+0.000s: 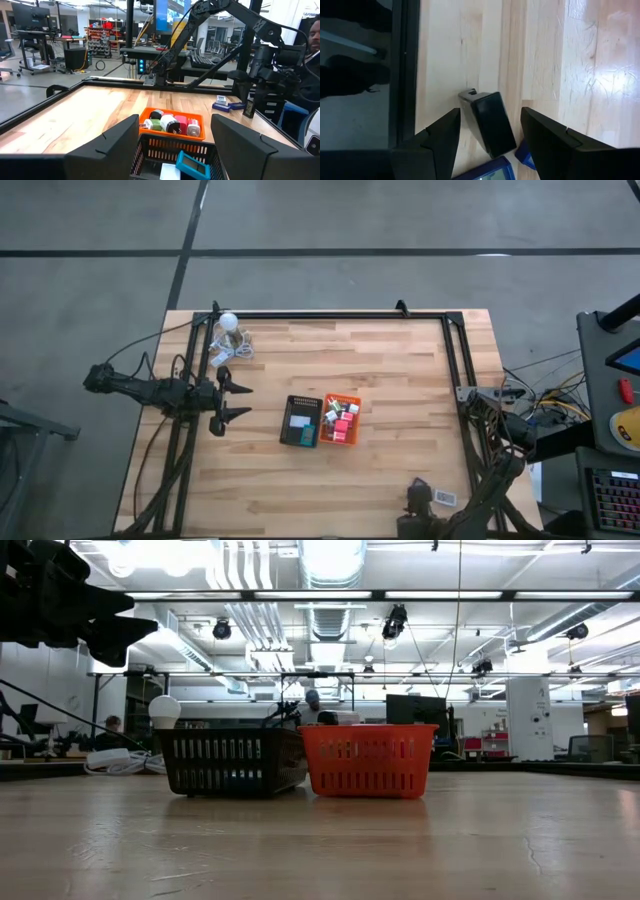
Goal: Pick & Place Office items
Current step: Put the black timer into the black bin, then put the top dark blue timer into the black bin
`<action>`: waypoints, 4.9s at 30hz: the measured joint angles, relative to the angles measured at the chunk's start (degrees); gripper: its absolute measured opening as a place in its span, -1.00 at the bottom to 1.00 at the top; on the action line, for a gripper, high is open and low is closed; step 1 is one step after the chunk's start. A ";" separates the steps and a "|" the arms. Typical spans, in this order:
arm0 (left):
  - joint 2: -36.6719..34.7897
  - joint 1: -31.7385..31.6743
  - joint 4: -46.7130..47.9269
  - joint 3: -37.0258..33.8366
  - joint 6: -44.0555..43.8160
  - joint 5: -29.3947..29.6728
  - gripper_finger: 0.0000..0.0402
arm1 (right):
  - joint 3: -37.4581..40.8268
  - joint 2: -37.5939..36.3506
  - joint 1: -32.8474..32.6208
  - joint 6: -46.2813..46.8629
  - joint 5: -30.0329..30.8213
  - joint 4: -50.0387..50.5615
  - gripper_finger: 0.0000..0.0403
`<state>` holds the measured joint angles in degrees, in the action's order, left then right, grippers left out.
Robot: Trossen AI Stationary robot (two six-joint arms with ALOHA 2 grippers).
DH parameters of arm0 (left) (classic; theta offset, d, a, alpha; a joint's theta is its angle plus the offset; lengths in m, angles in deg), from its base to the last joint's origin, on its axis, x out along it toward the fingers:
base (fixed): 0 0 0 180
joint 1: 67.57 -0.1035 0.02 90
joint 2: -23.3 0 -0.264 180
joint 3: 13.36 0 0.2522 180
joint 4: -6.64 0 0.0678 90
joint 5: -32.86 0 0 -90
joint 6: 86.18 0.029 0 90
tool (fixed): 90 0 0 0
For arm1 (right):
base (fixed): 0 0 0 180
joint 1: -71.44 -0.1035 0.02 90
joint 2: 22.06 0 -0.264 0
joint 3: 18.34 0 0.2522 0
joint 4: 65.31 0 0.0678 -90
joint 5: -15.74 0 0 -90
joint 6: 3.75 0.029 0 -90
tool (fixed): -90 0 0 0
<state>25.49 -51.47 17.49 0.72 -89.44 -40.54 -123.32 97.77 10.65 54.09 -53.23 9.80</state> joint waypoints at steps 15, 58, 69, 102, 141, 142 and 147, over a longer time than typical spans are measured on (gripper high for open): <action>0.00 0.01 0.00 0.00 0.00 -0.01 0.26 | 0.17 -0.04 0.33 0.00 -0.13 -0.69 -0.44; 0.00 0.01 0.00 -0.01 0.01 -0.01 0.26 | -4.26 -4.65 16.59 -11.55 -0.15 0.36 -0.68; -0.01 0.00 0.00 0.00 0.02 -0.01 0.26 | -4.26 -12.34 28.14 -21.31 7.47 -8.80 -0.68; -0.03 0.00 0.00 0.00 0.01 0.00 0.26 | -1.51 -0.89 47.80 -24.85 -0.13 -36.88 -0.67; 0.00 0.02 0.00 0.00 0.00 0.00 0.26 | -1.51 3.89 48.52 -29.39 -3.15 -38.15 -0.32; 0.00 0.00 0.00 -0.02 0.00 -0.02 0.26 | -1.51 3.88 48.52 -29.39 -3.15 -38.15 -0.31; 0.00 0.01 0.00 -0.01 0.01 0.00 0.26 | -1.51 3.87 48.52 -29.39 -3.14 -38.80 -0.28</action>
<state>25.49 -51.46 17.49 0.71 -89.43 -40.54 -124.83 101.64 59.17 24.71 -56.36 -29.00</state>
